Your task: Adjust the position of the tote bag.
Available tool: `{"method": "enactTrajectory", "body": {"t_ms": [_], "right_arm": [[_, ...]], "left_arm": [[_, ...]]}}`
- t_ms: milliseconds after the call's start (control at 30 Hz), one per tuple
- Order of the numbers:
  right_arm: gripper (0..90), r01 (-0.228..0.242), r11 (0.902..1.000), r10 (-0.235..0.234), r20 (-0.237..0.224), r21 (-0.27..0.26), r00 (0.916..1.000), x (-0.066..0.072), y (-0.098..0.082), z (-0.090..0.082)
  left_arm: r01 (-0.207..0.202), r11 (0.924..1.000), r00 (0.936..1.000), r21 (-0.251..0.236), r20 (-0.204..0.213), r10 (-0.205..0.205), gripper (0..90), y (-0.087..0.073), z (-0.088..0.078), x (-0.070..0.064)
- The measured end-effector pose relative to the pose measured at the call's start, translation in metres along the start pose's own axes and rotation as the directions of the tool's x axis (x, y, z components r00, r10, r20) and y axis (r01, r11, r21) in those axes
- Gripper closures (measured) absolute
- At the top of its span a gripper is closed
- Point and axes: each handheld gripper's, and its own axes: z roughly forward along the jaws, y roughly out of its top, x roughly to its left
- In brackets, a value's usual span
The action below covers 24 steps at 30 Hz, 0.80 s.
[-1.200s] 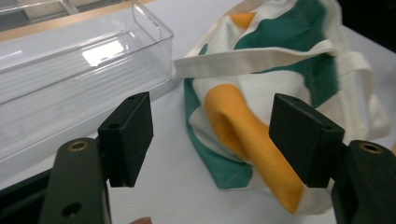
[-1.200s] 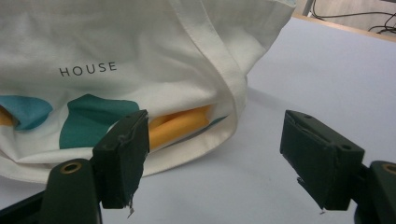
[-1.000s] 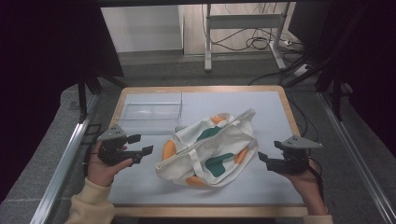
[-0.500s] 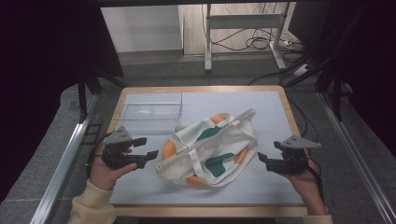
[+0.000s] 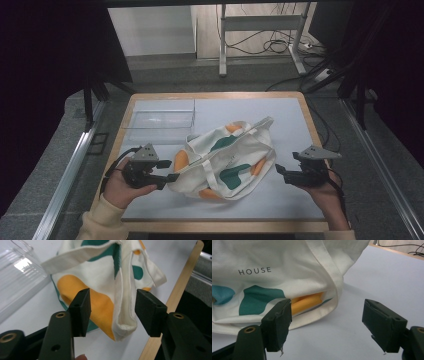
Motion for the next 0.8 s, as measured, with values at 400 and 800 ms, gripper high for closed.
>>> {"method": "enactTrajectory", "body": {"t_ms": [400, 800], "right_arm": [[23.8, 0.007, 0.9999, -0.007, -0.001, 0.009, 1.0, 0.002, -0.001, 0.003], [24.2, 0.019, 0.9998, -0.019, -0.002, 0.003, 0.9998, 0.004, 0.003, -0.001]], "left_arm": [[-0.039, 0.9959, 0.9992, 0.081, 0.003, 0.039, 75.3, -0.001, 0.018, -0.006], [-0.017, 0.9982, 0.9999, 0.057, 0.0, 0.017, 77.8, -0.002, 0.017, -0.003]]}}
